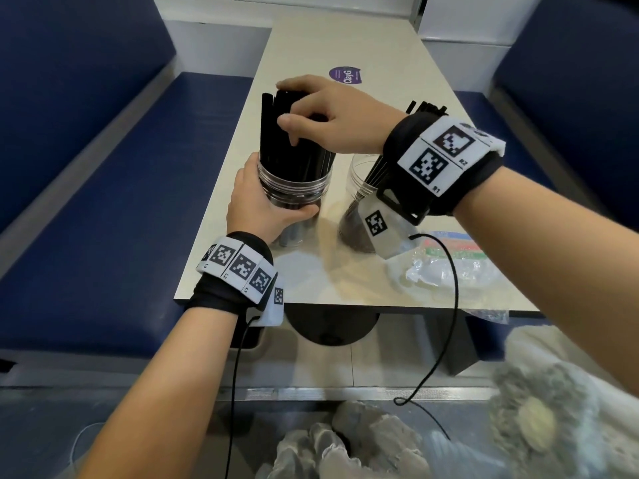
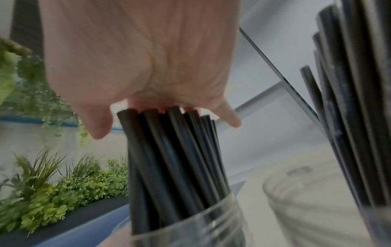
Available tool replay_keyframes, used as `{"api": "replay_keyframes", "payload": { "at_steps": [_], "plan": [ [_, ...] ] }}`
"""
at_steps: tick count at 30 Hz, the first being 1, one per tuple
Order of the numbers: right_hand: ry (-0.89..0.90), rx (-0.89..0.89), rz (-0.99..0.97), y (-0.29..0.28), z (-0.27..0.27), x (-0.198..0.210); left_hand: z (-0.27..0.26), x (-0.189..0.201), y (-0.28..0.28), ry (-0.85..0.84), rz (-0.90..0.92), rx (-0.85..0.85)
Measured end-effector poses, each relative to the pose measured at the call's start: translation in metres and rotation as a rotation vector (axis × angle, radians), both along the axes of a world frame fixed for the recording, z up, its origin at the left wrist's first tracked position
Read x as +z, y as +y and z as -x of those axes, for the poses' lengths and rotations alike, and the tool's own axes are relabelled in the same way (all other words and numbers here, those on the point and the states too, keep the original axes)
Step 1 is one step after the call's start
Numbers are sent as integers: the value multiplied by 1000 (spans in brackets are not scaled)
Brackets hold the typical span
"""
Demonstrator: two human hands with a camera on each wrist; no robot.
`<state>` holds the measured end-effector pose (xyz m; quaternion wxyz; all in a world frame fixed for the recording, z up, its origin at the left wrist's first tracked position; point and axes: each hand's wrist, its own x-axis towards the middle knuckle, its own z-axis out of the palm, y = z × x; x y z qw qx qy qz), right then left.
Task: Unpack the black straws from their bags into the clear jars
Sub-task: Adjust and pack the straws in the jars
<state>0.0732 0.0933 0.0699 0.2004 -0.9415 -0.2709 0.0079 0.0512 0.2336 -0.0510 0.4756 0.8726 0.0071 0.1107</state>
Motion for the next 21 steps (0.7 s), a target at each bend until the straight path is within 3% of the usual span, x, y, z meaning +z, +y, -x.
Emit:
{"api": "replay_keyframes", "payload": {
  "at_steps": [3,6,11,17,21],
  "plan": [
    [-111,-144,-126,7,2,-18,-1,-3,-3,2,29,6],
    [-198,-245,-408,11,6,-36,-1,-7,-5,15,42,21],
    [66,-457,-781,20,11,-40,-3,-6,-7,4,45,16],
    [297,-572,-989,22,7,-29,-2,-6,-3,-20,83,29],
    [305,-554,-865,23,10,-32,-2,-5,-4,-17,68,26]
  ]
}}
